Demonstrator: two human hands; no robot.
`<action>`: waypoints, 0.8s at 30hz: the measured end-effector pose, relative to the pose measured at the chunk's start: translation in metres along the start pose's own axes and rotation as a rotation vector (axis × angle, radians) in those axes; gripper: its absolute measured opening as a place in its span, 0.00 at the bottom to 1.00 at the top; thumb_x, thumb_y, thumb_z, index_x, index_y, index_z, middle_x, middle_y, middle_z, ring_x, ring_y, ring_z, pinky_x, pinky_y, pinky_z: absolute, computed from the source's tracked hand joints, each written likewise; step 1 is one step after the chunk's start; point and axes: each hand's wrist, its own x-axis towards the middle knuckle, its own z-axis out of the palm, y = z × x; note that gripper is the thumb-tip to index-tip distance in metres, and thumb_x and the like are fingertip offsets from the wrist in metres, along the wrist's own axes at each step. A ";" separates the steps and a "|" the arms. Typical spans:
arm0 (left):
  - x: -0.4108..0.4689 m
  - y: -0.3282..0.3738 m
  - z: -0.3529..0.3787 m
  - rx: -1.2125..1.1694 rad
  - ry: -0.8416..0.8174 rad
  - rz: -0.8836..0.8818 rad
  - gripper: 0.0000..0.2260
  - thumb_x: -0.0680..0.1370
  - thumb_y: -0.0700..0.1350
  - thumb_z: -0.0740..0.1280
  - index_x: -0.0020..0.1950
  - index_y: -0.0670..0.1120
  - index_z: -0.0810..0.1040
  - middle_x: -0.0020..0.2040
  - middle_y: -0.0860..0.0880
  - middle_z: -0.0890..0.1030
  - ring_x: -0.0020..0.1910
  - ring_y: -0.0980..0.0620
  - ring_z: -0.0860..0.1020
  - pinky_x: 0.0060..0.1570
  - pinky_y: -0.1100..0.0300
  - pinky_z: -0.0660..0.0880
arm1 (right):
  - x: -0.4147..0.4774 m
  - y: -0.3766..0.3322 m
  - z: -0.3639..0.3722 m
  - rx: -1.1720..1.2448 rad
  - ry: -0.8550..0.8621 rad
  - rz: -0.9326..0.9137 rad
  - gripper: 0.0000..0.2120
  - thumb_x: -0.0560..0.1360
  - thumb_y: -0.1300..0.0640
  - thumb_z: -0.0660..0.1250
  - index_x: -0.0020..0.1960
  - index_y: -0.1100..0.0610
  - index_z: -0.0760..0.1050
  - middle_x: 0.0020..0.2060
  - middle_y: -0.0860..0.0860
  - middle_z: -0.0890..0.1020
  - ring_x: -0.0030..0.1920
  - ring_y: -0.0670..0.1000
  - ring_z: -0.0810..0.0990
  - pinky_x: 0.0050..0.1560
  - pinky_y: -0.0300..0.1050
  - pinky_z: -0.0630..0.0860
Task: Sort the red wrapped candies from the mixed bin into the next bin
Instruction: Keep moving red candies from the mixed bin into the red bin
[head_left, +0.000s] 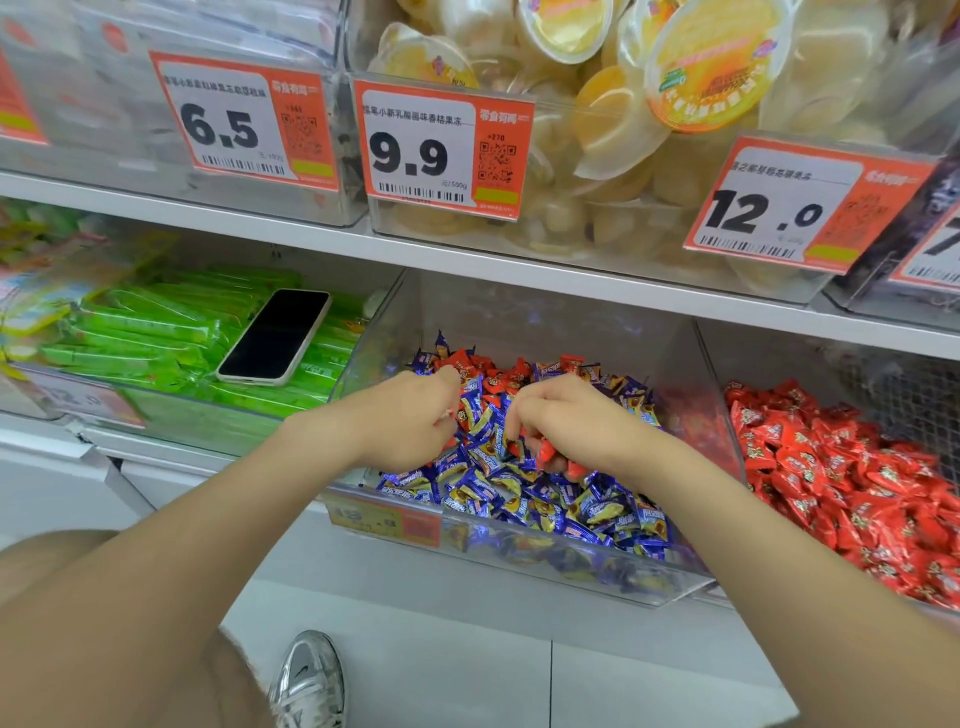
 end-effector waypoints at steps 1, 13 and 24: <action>-0.001 0.001 -0.002 -0.042 0.011 -0.020 0.04 0.84 0.43 0.59 0.53 0.44 0.71 0.41 0.44 0.79 0.39 0.45 0.76 0.39 0.49 0.73 | -0.001 -0.002 0.001 0.074 -0.020 0.044 0.08 0.75 0.60 0.61 0.45 0.59 0.79 0.32 0.53 0.72 0.27 0.51 0.70 0.27 0.39 0.62; 0.018 -0.005 0.013 0.315 0.122 -0.056 0.08 0.82 0.34 0.64 0.57 0.46 0.78 0.49 0.45 0.76 0.43 0.41 0.79 0.41 0.49 0.75 | 0.015 0.002 0.011 0.176 0.179 -0.011 0.15 0.83 0.49 0.70 0.47 0.60 0.84 0.36 0.56 0.87 0.27 0.50 0.79 0.24 0.40 0.71; 0.023 -0.010 0.026 0.248 -0.111 -0.037 0.11 0.74 0.44 0.78 0.45 0.47 0.76 0.50 0.46 0.76 0.46 0.44 0.81 0.43 0.52 0.77 | 0.028 0.023 0.004 -0.668 -0.035 -0.044 0.12 0.80 0.57 0.73 0.40 0.62 0.82 0.34 0.49 0.86 0.29 0.48 0.85 0.40 0.52 0.86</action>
